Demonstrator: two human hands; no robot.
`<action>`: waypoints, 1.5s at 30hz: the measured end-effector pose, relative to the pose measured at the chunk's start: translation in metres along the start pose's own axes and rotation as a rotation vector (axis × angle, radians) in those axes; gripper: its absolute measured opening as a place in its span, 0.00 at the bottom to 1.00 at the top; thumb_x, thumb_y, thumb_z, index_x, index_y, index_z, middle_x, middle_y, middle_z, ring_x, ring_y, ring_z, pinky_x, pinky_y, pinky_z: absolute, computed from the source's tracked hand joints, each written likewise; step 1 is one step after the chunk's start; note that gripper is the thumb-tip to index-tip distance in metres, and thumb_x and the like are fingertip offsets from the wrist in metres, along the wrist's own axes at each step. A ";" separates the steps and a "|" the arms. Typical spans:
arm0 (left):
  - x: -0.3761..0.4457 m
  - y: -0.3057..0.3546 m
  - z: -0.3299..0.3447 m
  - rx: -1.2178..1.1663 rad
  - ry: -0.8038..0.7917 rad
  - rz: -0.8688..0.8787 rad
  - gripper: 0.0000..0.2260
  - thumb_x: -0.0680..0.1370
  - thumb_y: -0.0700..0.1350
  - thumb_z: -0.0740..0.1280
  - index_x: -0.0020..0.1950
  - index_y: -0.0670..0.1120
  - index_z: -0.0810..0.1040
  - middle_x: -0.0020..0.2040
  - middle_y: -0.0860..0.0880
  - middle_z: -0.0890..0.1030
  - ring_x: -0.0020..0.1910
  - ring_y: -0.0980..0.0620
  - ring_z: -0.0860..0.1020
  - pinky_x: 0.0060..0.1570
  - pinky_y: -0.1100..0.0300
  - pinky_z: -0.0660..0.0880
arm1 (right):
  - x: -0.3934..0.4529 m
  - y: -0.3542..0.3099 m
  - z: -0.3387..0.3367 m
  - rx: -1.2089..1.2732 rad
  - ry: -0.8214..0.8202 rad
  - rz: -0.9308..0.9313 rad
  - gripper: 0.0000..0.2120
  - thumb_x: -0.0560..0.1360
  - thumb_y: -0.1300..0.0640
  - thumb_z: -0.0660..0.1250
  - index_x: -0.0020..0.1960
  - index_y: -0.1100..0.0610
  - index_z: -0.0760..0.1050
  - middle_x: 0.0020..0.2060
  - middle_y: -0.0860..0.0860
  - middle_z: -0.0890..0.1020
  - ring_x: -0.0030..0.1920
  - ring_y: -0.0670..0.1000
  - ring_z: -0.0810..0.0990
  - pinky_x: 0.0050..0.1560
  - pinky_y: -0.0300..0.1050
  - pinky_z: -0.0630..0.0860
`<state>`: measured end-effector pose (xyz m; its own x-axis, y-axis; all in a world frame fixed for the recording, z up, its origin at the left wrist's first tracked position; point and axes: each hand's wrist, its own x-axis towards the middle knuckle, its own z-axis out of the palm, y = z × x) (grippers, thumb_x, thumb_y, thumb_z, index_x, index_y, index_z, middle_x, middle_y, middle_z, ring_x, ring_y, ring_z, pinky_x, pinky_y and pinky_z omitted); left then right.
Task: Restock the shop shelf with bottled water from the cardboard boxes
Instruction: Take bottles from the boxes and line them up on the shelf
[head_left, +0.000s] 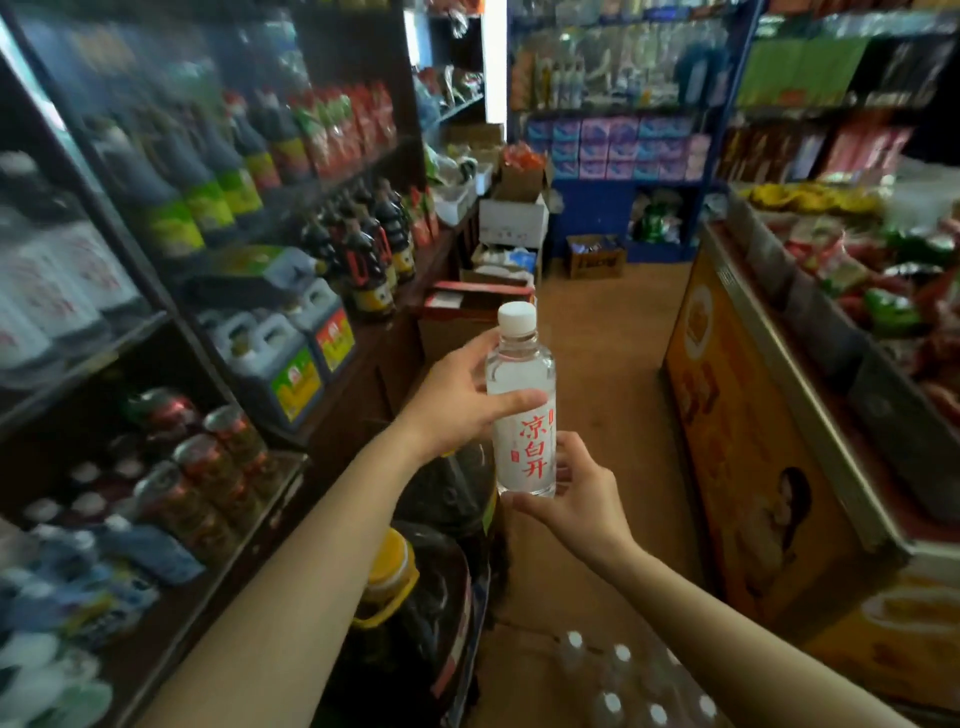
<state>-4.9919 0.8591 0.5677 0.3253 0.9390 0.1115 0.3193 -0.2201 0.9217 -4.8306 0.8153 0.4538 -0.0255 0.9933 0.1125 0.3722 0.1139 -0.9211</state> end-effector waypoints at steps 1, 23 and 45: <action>-0.003 0.014 -0.013 -0.008 0.030 -0.002 0.28 0.69 0.46 0.76 0.66 0.56 0.70 0.56 0.58 0.80 0.54 0.61 0.79 0.52 0.65 0.77 | 0.003 -0.021 0.000 0.005 -0.010 -0.003 0.29 0.64 0.52 0.79 0.59 0.45 0.68 0.48 0.38 0.79 0.49 0.32 0.78 0.40 0.29 0.77; -0.132 0.018 -0.295 0.174 0.516 -0.159 0.33 0.62 0.59 0.75 0.65 0.55 0.72 0.60 0.56 0.80 0.58 0.58 0.78 0.59 0.49 0.76 | 0.059 -0.224 0.241 -0.036 -0.442 -0.149 0.30 0.61 0.53 0.80 0.58 0.46 0.71 0.47 0.44 0.83 0.48 0.41 0.82 0.50 0.39 0.80; -0.171 -0.075 -0.466 0.335 0.804 -0.275 0.35 0.61 0.56 0.76 0.67 0.55 0.71 0.65 0.51 0.68 0.66 0.52 0.71 0.65 0.49 0.72 | 0.111 -0.292 0.462 0.009 -0.501 -0.105 0.24 0.61 0.57 0.80 0.54 0.51 0.75 0.43 0.45 0.82 0.41 0.43 0.81 0.41 0.41 0.82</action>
<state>-5.4860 0.8384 0.6523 -0.4785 0.8432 0.2448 0.5765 0.0914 0.8120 -5.3703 0.9004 0.5633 -0.5048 0.8631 0.0142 0.3359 0.2116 -0.9178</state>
